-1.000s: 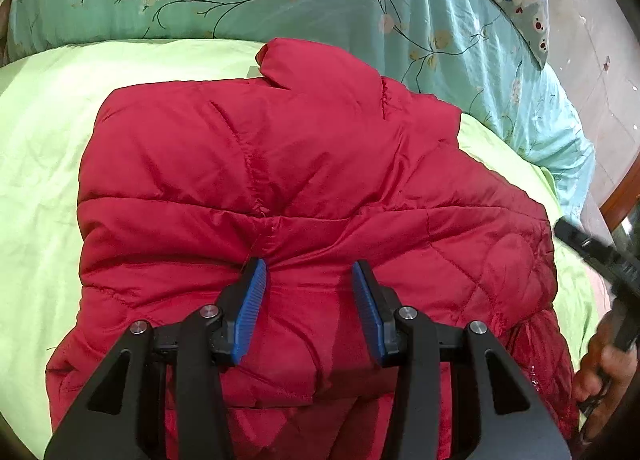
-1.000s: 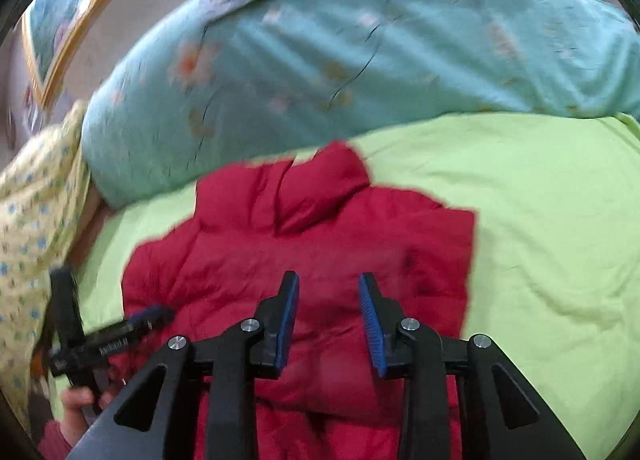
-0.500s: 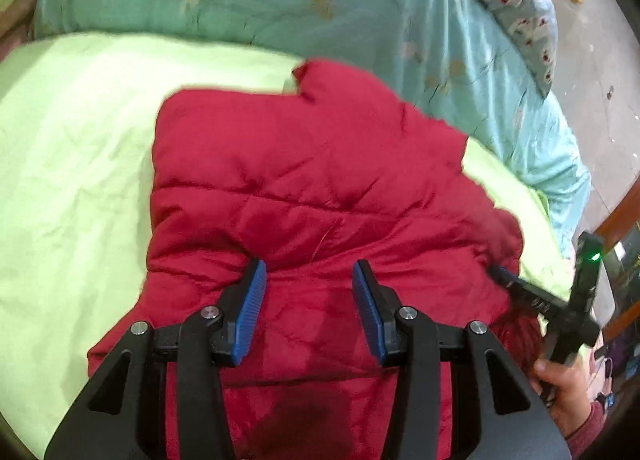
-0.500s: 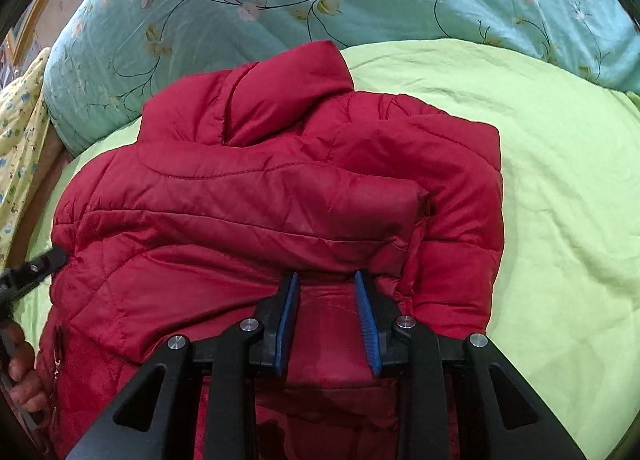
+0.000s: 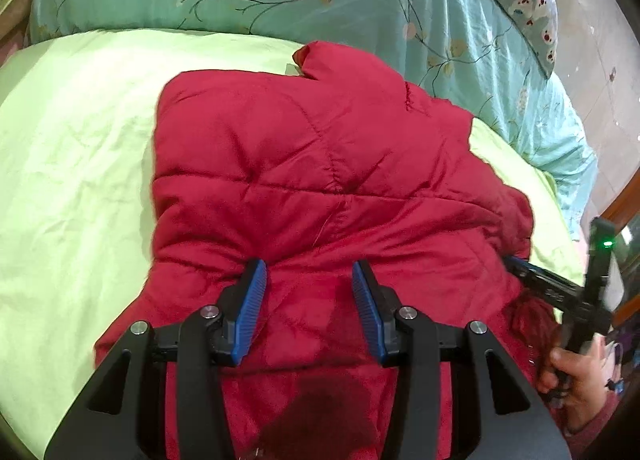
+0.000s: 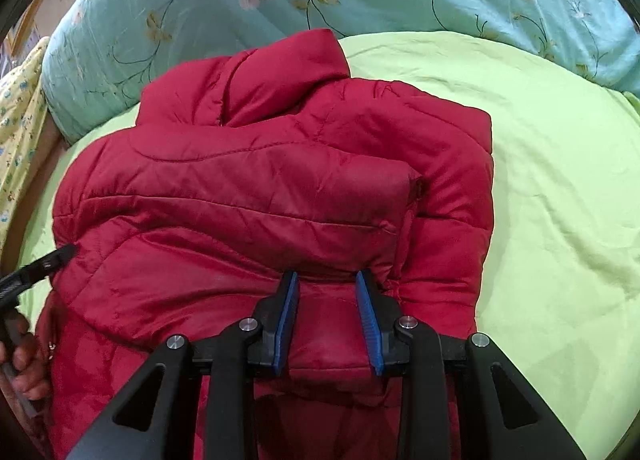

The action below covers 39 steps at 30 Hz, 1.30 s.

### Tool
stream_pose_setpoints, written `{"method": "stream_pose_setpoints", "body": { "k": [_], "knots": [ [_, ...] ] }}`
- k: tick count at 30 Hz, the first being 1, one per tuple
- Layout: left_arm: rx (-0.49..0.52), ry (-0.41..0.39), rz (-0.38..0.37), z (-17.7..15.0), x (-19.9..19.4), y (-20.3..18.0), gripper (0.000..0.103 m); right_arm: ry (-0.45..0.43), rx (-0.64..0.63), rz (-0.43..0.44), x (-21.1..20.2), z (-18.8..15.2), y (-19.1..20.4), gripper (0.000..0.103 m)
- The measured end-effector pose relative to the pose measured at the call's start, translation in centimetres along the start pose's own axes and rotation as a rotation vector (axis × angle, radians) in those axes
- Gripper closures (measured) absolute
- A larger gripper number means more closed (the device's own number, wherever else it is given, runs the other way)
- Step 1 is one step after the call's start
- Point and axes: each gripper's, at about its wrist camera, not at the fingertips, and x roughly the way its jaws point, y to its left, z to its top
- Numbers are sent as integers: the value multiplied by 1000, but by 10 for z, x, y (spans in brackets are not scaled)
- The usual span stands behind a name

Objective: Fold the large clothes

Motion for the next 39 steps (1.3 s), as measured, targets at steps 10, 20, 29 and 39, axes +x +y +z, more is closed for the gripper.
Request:
{"method": "stream_pose_setpoints", "body": {
  "k": [10, 20, 29, 39],
  "knots": [
    [-30, -25, 35, -41, -67, 29, 60, -8, 32, 45, -5, -1, -6, 71],
    [-126, -19, 62, -84, -99, 57, 60, -56, 77, 133, -69, -17, -7, 61],
    [-122, -3, 67, -105, -110, 56, 60, -41, 86, 160, -107, -49, -8, 57],
    [-120, 32, 54, -131, -132, 60, 59, 18, 102, 169, -144, -98, -24, 42]
  ]
}}
